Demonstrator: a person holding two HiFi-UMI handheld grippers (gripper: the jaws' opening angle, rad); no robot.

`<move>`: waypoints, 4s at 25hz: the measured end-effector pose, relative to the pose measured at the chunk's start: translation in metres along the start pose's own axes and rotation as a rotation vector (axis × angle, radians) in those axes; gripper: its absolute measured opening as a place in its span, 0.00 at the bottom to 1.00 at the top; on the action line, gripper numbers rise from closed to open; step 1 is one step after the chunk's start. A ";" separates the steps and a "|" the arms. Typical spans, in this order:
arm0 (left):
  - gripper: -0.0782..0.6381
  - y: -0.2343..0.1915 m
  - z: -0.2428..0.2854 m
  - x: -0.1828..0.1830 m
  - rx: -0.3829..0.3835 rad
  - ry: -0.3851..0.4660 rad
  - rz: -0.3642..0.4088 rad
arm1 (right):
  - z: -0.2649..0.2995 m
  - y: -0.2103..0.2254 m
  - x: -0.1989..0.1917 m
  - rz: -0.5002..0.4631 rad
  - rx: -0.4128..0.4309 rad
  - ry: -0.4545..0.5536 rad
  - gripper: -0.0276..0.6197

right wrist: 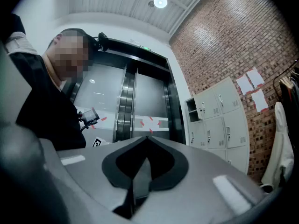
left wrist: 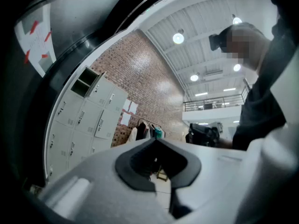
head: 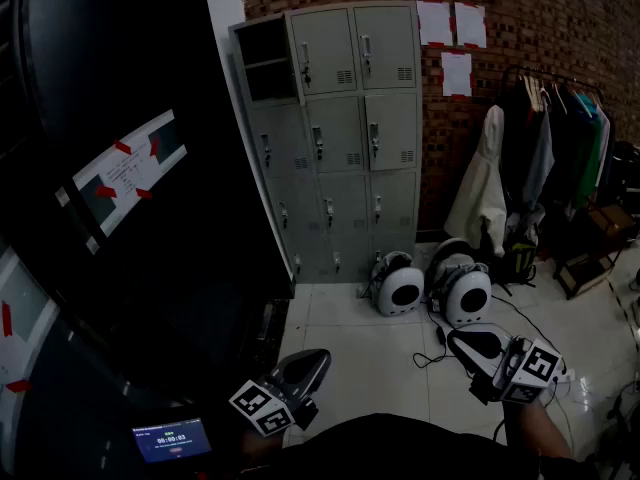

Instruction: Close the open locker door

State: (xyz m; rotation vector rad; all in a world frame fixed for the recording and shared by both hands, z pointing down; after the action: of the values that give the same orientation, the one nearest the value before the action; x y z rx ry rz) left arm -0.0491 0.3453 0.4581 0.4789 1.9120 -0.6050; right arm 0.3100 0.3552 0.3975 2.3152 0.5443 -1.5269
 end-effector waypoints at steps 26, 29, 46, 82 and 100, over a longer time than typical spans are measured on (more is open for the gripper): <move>0.11 -0.395 0.146 0.053 -0.121 0.024 0.113 | 0.296 0.246 -0.057 -0.196 -0.101 -0.003 0.05; 0.11 -0.428 0.196 0.046 -0.119 0.024 0.173 | 0.306 0.299 -0.067 -0.188 -0.072 0.013 0.05; 0.11 -0.599 0.569 0.143 0.008 0.113 0.553 | 0.338 0.567 -0.051 -0.174 -0.024 0.004 0.05; 0.11 -0.697 0.529 0.209 -0.114 0.077 0.695 | 0.498 0.621 -0.100 -0.222 -0.100 -0.019 0.05; 0.45 -0.680 0.553 0.210 0.026 0.151 0.815 | 0.483 0.630 -0.097 -0.207 -0.073 -0.002 0.05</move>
State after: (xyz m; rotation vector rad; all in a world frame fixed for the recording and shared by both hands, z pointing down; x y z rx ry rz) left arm -0.1258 -0.5167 0.2077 1.2579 1.6470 -0.0544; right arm 0.1865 -0.4322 0.3349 2.2601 0.8474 -1.5692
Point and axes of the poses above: the fingertips, and each gripper's own axes: z forward along the fingers, y to its right, x out of its top, the point moved 10 cm from there along -z, backward along the fingers, and after that the axes turned 11 degrees about y, right-handed, at the moved point
